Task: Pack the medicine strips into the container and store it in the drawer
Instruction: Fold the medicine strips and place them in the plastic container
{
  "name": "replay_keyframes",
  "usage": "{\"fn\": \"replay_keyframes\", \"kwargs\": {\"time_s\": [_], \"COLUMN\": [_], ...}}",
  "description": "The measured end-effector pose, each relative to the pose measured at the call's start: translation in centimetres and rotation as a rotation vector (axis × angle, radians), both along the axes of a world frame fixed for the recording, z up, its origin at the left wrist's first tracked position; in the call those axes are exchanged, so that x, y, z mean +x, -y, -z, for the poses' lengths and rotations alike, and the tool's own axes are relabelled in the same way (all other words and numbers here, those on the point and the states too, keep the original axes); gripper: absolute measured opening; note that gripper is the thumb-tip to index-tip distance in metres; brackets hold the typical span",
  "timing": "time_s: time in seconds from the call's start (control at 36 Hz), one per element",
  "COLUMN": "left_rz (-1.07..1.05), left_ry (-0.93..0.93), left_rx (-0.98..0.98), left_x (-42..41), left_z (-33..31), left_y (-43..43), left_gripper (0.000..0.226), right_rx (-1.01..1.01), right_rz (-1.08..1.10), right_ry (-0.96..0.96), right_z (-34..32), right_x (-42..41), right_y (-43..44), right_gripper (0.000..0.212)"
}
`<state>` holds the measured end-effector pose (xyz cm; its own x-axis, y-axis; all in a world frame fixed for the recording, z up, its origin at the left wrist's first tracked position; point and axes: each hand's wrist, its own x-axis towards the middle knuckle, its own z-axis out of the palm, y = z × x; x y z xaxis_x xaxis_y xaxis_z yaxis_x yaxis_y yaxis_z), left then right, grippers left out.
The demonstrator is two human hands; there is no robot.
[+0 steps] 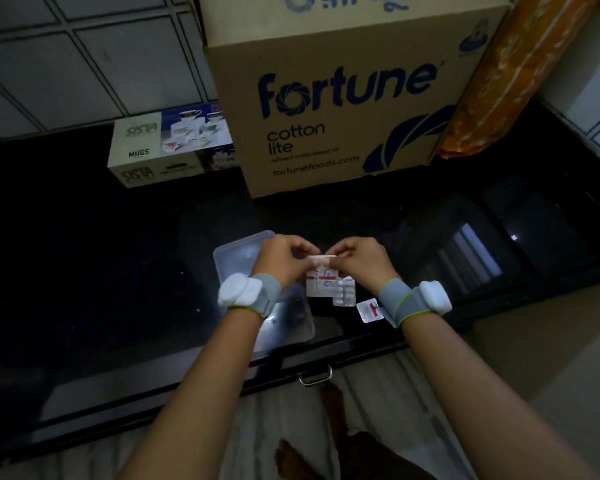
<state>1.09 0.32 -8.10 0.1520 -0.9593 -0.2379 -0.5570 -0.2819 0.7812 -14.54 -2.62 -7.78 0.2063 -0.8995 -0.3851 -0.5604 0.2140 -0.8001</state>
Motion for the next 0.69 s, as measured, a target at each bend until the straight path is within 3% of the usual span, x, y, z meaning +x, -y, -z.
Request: {"fn": "replay_keyframes", "kwargs": {"time_s": [0.06, 0.17, 0.44, 0.69], "left_rz": [-0.032, -0.061, 0.064, 0.173], "left_ry": [0.015, 0.072, 0.346, 0.516], "left_rx": [0.035, 0.135, 0.222, 0.123], "left_x": [1.9, 4.7, 4.8, 2.5], "left_z": [-0.4, 0.0, 1.5, -1.3], "left_y": [-1.4, -4.5, -6.9, -4.2], "left_gripper": [0.02, 0.022, 0.028, 0.023], "right_rx": [0.031, 0.073, -0.065, -0.139], "right_rz": [-0.058, -0.177, -0.406, -0.267], "right_ry": [-0.011, -0.064, -0.387, -0.357], "right_z": [-0.4, 0.1, 2.3, 1.0], "right_x": [1.7, 5.1, 7.9, 5.1], "right_y": [-0.9, -3.3, -5.7, -3.0], "right_gripper": [0.018, 0.007, 0.033, 0.028]}}
